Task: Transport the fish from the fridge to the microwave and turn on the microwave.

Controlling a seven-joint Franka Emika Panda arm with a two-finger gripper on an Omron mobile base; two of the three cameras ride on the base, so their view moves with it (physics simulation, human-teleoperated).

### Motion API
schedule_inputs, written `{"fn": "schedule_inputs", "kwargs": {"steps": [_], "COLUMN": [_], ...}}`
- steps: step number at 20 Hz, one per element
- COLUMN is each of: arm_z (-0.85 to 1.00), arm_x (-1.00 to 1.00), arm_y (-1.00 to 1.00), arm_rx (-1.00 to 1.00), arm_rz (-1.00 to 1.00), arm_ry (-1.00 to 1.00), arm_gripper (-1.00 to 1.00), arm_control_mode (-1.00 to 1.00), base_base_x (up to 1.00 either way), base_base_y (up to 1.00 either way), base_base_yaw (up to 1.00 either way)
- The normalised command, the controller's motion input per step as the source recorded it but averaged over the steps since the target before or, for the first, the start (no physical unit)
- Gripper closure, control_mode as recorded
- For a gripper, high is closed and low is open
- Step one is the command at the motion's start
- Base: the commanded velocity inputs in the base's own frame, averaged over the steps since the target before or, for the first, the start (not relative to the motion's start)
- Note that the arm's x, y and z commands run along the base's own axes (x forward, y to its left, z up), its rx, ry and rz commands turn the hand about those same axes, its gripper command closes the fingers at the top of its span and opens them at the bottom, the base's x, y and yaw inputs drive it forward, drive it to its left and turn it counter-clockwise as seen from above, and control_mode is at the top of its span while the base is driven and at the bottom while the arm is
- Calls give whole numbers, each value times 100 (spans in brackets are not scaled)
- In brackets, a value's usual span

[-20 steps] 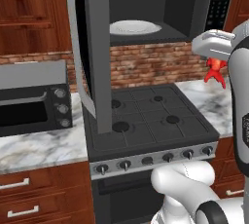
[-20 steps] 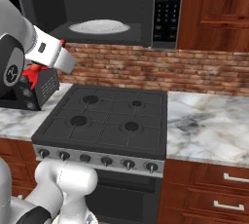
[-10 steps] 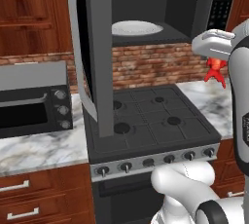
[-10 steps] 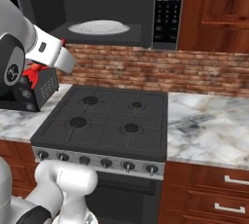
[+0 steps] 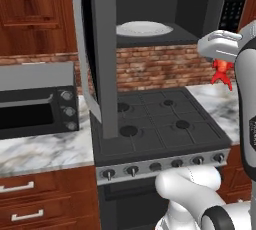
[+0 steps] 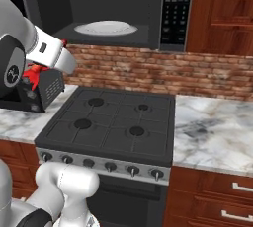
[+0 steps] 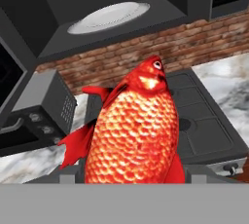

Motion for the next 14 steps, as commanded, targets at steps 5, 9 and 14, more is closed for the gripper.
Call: {"fn": "schedule_inputs", "kwargs": {"steps": [5, 9, 14], "arm_z": [0, 0, 0], "arm_x": [0, 0, 0], "arm_y": [0, 0, 0], "arm_rx": [0, 0, 0], "arm_rz": [0, 0, 0], "arm_ry": [0, 0, 0], "arm_gripper": [100, 100, 100], "arm_control_mode": [100, 100, 100], "base_base_x": [32, 47, 50], "base_base_y": [0, 0, 0], "base_base_yaw": [7, 1, 0]}}
